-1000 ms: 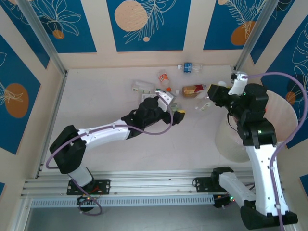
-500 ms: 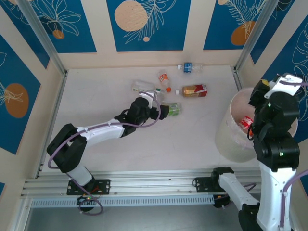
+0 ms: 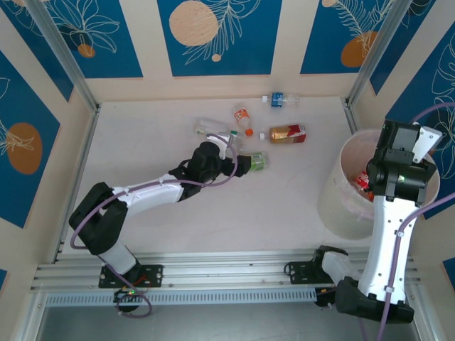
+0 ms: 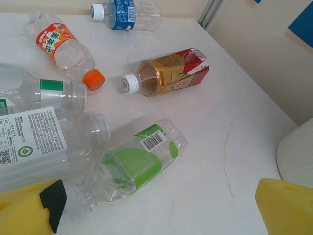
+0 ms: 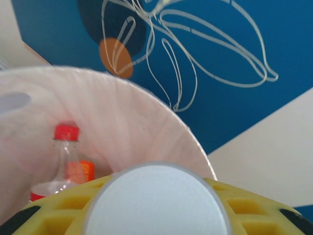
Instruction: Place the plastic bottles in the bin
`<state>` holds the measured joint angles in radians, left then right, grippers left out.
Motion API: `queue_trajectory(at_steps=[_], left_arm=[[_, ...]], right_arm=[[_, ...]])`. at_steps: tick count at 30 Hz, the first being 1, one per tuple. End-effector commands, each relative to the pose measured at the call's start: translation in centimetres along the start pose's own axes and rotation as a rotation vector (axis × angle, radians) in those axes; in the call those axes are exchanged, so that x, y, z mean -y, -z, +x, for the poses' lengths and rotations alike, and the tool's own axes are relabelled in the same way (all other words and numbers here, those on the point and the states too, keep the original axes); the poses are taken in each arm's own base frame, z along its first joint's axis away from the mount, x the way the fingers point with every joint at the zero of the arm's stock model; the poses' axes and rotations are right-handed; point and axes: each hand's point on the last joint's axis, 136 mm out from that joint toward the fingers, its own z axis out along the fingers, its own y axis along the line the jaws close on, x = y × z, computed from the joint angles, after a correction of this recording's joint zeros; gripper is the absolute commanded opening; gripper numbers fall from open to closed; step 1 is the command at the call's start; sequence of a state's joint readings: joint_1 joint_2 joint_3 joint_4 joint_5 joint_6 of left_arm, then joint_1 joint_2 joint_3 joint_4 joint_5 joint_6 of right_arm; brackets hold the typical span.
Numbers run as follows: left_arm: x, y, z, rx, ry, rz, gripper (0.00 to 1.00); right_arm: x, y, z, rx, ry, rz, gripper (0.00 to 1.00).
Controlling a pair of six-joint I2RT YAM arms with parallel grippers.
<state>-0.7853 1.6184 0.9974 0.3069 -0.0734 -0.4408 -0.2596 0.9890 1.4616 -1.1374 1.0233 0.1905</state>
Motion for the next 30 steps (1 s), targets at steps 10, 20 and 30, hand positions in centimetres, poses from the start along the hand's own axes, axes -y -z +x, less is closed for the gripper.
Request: queue_trajectory(at_steps=[10,20,30], left_arm=[[0.8,-0.2,-1.9,0.007,0.001,0.025,1.0],[0.4,-0.3,-1.4,-0.004,0.021,0.008,1.0],[-1.8,-0.6,-2.1,-0.035,0.016,-0.106,1.0]], right_arm=[[1.1,-2.2,3.4,-0.12,-0.081,0.088,0.79],[-1.0,-2.6,3.7,-0.168,-0.069,0.0,0.91],[-3.0,-0.1,3.2,-0.203,-0.149,-0.174,1.0]])
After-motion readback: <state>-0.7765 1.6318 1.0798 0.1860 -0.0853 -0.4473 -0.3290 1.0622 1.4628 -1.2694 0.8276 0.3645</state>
